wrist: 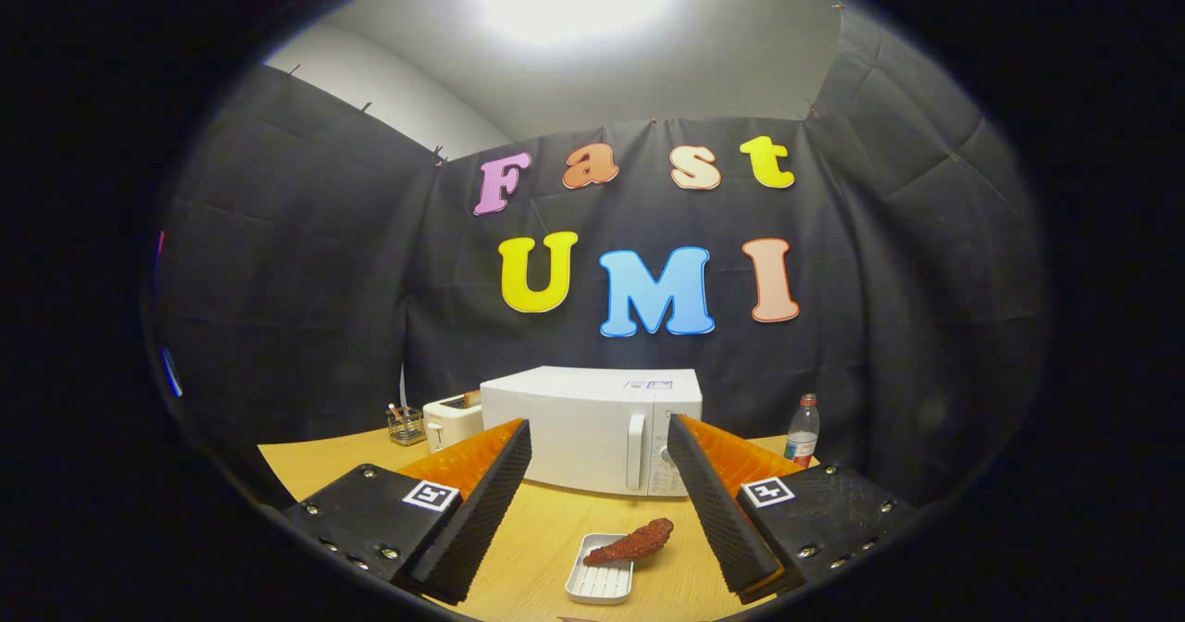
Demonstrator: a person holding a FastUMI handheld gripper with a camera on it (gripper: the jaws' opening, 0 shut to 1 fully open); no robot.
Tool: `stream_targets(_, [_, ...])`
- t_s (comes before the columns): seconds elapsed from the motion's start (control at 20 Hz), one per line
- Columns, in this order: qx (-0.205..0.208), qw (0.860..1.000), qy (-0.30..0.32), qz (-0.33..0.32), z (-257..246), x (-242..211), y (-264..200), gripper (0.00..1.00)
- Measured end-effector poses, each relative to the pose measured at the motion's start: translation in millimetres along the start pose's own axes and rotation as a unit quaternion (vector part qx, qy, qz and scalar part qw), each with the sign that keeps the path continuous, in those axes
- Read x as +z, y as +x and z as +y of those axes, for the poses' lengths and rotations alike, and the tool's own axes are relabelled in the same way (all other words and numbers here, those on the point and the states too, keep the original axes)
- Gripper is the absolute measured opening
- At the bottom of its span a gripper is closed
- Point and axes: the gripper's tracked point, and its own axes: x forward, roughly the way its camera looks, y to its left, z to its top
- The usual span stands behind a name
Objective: Open the microwave, put the food inside, and close the microwave door.
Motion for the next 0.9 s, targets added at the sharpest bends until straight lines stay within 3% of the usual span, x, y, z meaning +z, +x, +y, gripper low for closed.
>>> stream_targets(0.4, [-0.033, 0.999, 0.011, 0.004, -16.6, -40.5, 76.4, 0.96])
stream_targets(0.6, [-0.047, 0.998, 0.028, 0.029, -26.3, -71.2, 122.9, 0.96])
stream_targets(0.9, [-0.08, 0.993, 0.007, 0.082, -47.6, -123.2, 186.5, 0.96])
